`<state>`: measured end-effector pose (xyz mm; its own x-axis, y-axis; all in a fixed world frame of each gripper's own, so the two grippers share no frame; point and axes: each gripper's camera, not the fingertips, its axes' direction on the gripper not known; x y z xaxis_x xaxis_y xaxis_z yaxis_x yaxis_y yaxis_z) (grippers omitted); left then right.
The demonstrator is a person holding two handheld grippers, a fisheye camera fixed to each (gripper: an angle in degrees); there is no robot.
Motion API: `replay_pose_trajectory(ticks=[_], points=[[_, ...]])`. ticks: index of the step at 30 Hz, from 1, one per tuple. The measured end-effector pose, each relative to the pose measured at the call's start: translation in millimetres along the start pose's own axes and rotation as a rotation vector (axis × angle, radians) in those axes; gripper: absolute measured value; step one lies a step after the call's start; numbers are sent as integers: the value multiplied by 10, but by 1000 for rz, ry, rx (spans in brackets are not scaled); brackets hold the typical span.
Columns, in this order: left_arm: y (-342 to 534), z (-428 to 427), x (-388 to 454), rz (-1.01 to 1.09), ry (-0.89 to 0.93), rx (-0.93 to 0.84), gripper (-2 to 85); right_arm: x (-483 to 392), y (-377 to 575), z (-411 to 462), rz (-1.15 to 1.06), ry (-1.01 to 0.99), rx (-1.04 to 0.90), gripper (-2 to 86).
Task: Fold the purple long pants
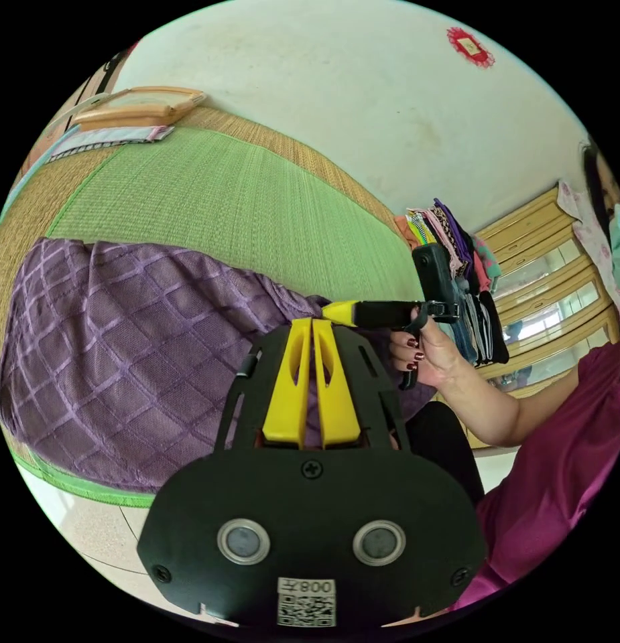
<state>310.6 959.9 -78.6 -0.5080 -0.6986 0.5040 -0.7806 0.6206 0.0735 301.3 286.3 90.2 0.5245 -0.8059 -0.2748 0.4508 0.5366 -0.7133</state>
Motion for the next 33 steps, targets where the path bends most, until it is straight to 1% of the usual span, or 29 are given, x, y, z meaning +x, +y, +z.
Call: replay_pose_trajectory(ticks=[1,6,11,16,20,23,25,27,30,32,33], points=[[45,-13,4,5,-6,12,1,16,-16,16,9,-8,2,62],[243,-2,-4,7,23,53,0,279,-117,45,107,-180,40,66],[391,91,-20,14,34,59,0,523,-179,29,196,-261,72,62],[496,159,8,43,34,62,0,571,-308,94,221,-211,0,58],[564,258,6,56,40,46,0,584,-409,123,234,-258,-7,50],[599,328,-2,60,42,43,0,568,-490,156,233,-250,-34,28],[607,372,-33,56,47,42,0,565,-526,119,232,-240,-26,16],[613,384,-97,39,41,66,0,509,-576,-77,203,-234,38,9],[615,421,-298,-36,-32,79,1,364,-714,-430,149,-180,102,5],[624,520,-453,-83,-141,25,0,260,-839,-622,105,-131,109,4],[629,550,-484,-88,-160,9,0,199,-928,-725,81,-93,102,4]])
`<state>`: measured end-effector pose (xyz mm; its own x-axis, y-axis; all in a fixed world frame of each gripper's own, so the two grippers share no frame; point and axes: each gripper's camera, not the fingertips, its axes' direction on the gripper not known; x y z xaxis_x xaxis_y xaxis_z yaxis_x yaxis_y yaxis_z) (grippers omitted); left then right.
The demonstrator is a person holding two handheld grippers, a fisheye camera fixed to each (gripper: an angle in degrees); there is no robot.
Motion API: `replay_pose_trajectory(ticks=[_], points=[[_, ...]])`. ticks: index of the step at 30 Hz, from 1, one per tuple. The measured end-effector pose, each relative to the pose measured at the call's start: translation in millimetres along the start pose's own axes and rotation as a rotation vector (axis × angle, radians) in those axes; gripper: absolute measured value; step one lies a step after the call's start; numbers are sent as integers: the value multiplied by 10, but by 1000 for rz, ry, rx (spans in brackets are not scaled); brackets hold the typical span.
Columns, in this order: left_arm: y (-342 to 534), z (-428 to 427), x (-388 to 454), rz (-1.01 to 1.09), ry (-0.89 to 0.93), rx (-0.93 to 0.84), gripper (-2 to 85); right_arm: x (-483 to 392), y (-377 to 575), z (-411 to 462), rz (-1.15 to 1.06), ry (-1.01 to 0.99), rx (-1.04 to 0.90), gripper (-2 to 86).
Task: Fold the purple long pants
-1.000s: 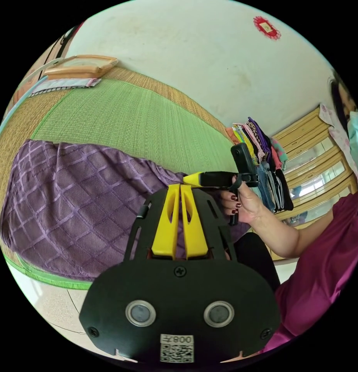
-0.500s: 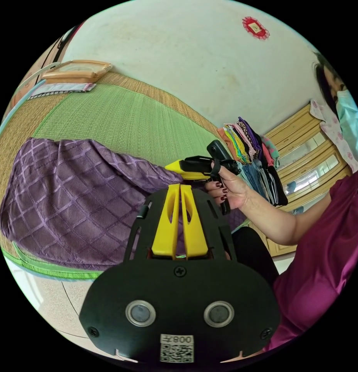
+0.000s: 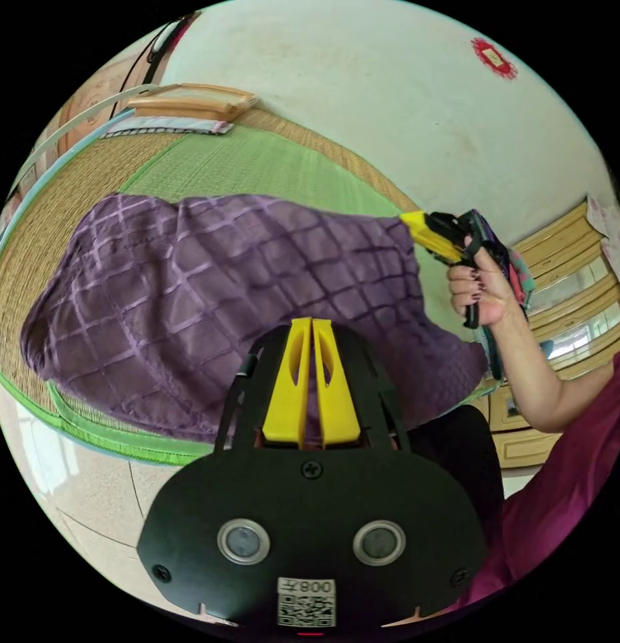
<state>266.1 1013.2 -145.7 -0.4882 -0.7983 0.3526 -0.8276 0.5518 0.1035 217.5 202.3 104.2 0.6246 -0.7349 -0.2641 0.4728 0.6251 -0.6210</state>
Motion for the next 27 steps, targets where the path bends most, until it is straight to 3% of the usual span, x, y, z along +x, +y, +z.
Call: replay_pose_trajectory(ticks=[5,16,21,27], points=[[59,171,-140,-29,7,-7,0,-137,-303,-85,-57,169,-79,2],[-86,311,-112,-1,9,6,10,225,-542,-246,22,211,-158,7],[-267,427,26,78,107,24,34,-16,-119,-863,-43,295,-56,27],[-719,918,368,233,214,-48,53,-362,791,-1105,-103,488,-145,60]])
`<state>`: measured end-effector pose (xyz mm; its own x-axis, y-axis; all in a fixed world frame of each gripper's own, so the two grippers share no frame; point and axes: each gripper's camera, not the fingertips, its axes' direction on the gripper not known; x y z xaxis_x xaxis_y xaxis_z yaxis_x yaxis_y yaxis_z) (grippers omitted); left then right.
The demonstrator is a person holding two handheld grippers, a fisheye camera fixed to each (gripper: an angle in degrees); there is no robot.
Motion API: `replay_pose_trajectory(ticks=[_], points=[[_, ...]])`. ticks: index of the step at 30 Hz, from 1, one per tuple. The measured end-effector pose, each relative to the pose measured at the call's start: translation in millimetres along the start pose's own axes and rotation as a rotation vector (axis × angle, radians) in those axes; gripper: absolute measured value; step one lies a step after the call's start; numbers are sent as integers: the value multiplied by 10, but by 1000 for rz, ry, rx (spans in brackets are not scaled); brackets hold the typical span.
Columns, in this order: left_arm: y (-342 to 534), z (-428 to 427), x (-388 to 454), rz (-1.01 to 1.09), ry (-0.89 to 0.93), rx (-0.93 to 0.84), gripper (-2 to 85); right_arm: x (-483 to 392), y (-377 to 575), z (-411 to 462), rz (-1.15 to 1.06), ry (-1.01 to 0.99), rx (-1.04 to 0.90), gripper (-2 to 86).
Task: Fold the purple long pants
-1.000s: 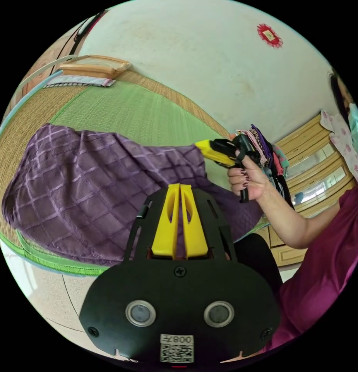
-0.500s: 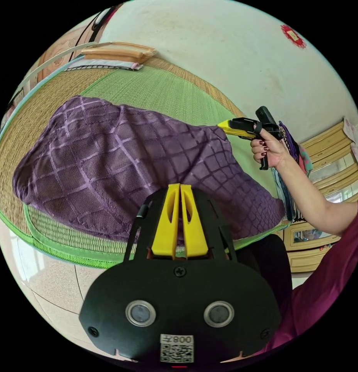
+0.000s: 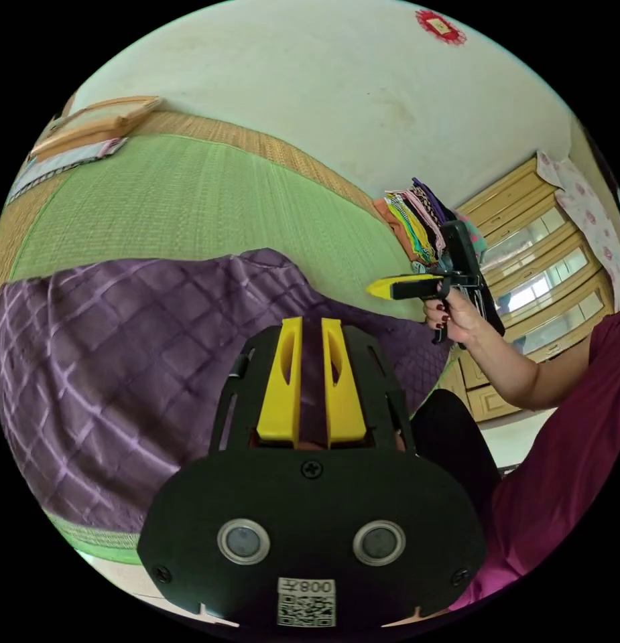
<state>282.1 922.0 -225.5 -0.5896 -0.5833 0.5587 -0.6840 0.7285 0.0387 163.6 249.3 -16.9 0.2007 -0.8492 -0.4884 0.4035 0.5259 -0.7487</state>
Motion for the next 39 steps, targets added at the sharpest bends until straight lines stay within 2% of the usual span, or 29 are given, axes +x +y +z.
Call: replay_pose_trajectory(ticks=[7,13,18,21,28,31,34,36,37,39], points=[[-415,513,-36,20,-52,-127,13,-16,404,-45,21,174,-56,42],[-525,424,-85,1,-26,-95,2,-21,481,-373,17,153,-11,23],[-589,594,-215,-13,-83,-164,1,252,582,-533,118,101,20,20],[-577,549,-303,-39,-42,-162,1,309,653,-657,143,70,41,18],[-216,-96,-467,-92,-42,-33,4,297,966,-1173,228,156,163,8],[42,-485,-637,-160,-124,19,3,134,1058,-1319,202,139,206,4],[313,-849,-829,-240,-242,39,2,-140,1094,-1192,127,148,155,2],[460,-983,-967,-287,-323,13,1,-240,1126,-913,101,202,52,2],[550,-1022,-1067,-297,-326,-14,1,-246,1136,-834,101,220,22,1],[670,-1150,-1186,-356,-231,43,0,-291,1248,-802,61,250,78,1]])
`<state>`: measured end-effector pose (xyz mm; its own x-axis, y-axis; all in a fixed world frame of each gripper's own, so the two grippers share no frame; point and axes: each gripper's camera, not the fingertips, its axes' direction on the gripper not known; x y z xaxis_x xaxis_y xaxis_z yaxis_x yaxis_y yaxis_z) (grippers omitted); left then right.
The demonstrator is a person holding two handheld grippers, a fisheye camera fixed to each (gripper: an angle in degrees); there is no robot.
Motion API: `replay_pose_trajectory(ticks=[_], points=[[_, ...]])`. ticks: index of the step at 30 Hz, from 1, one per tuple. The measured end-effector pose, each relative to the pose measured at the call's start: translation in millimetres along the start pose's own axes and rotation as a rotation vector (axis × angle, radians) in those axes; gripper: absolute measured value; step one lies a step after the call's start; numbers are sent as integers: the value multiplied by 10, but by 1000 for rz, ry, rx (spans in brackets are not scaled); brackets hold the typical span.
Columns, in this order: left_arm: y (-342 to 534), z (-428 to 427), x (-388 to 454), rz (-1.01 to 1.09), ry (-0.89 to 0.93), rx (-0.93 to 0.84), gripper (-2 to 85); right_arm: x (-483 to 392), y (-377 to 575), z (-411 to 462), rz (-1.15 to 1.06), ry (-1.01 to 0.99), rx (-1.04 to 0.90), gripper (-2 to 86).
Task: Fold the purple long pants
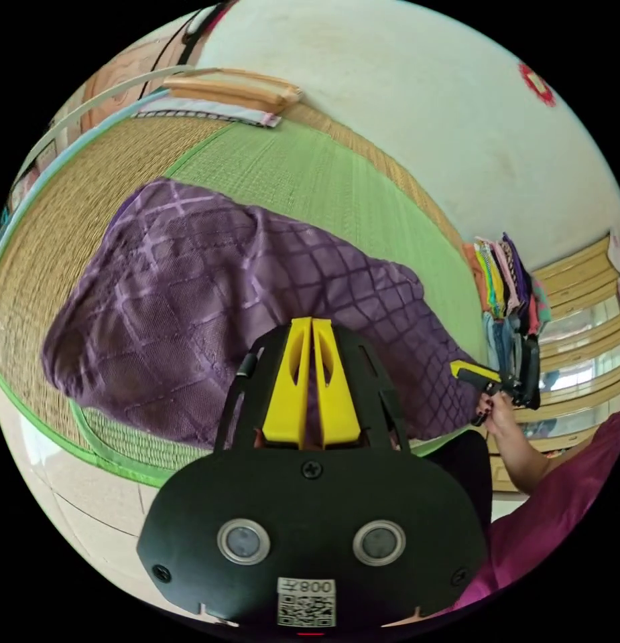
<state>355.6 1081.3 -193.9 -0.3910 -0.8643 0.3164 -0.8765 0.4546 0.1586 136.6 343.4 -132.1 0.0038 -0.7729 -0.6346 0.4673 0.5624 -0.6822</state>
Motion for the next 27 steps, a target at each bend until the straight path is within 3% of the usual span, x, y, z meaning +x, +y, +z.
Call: replay_pose_trajectory(ticks=[6,12,15,18,21,27], points=[[156,-550,-100,-37,-41,80,0,26,98,-319,34,8,-20,0],[276,-953,-526,-188,-274,77,0,32,435,-400,67,79,-68,1],[319,-1141,-626,-231,-224,108,0,111,575,-408,79,62,-34,1],[182,-1292,-430,-173,-275,120,0,158,660,-440,83,59,-21,1],[-128,-1376,-232,-92,-207,151,0,123,753,-460,53,107,-13,1],[-987,-1304,-36,-37,-311,46,0,231,965,-506,56,116,-4,2]])
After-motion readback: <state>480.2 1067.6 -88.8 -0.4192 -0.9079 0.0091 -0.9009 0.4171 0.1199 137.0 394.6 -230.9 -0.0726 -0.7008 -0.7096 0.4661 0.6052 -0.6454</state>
